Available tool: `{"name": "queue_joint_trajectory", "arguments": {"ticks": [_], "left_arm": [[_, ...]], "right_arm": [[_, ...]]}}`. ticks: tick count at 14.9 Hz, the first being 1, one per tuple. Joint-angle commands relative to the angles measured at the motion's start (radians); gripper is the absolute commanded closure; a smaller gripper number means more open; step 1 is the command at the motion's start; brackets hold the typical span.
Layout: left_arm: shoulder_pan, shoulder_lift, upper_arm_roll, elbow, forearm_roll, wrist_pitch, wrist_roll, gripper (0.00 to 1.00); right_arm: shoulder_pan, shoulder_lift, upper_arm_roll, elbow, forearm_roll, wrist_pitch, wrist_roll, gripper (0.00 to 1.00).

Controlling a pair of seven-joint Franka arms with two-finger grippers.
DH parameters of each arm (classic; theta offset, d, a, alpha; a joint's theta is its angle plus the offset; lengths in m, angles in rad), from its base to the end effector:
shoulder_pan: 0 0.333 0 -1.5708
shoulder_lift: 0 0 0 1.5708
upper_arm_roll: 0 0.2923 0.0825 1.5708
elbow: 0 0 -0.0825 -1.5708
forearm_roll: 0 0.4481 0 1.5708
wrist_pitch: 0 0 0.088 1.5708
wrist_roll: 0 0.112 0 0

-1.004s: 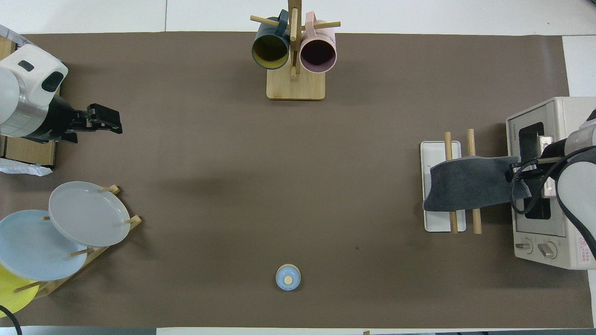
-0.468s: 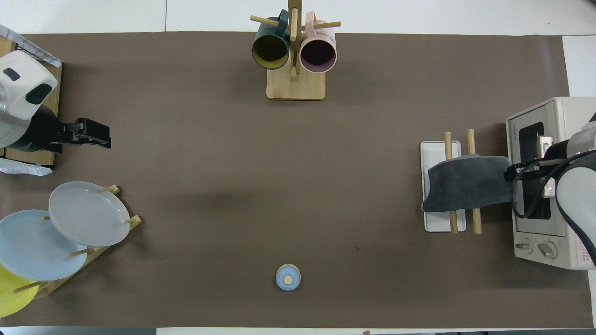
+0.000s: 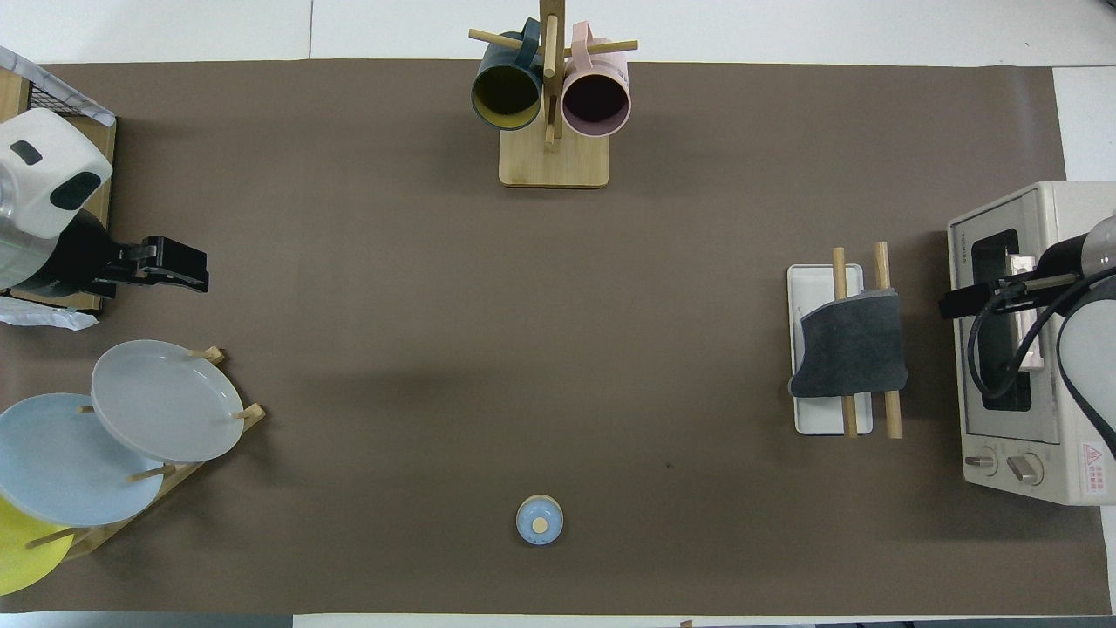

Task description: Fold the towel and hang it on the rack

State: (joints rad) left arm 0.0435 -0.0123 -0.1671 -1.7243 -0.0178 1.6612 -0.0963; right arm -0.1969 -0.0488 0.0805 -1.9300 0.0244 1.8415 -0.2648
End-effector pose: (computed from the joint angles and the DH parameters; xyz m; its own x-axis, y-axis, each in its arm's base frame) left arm 0.6114 -0.0782 0.5285 0.9983 -0.0254 -0.0522 -0.0249 -0.9996 0.0106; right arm 0.5997 -0.0676 0.4552 0.9894 0.1412 -0.0335 0.1402 -0.9897 -0.0291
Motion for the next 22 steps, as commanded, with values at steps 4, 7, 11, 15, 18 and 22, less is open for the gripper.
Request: {"name": "queue_joint_trajectory", "arguments": {"ticks": [4, 7, 11, 15, 18, 22], "left_arm": [[0.002, -0.028, 0.004, -0.024, 0.021, -0.001, 0.004, 0.0], [-0.007, -0.028, 0.003, -0.026, 0.021, 0.002, 0.0, 0.0], [-0.011, -0.028, 0.003, -0.026, 0.022, 0.003, -0.002, 0.0], [-0.016, -0.028, 0.003, -0.024, 0.021, -0.001, -0.002, 0.0], [-0.013, -0.029, 0.004, -0.024, 0.021, -0.012, -0.002, 0.0], [-0.014, -0.029, 0.004, -0.024, 0.021, -0.017, 0.0, 0.0]], "right_arm": [[0.048, 0.046, 0.005, 0.127, -0.035, -0.114, 0.055, 0.0], [0.074, 0.047, 0.007, 0.155, -0.041, -0.137, 0.093, 0.0], [0.125, 0.084, 0.007, 0.259, -0.063, -0.224, 0.165, 0.0], [0.166, 0.171, 0.005, 0.483, -0.061, -0.41, 0.228, 0.0], [0.171, 0.169, 0.007, 0.506, -0.058, -0.439, 0.231, 0.0], [0.172, 0.095, 0.005, 0.499, -0.06, -0.505, 0.234, 0.0]]}}
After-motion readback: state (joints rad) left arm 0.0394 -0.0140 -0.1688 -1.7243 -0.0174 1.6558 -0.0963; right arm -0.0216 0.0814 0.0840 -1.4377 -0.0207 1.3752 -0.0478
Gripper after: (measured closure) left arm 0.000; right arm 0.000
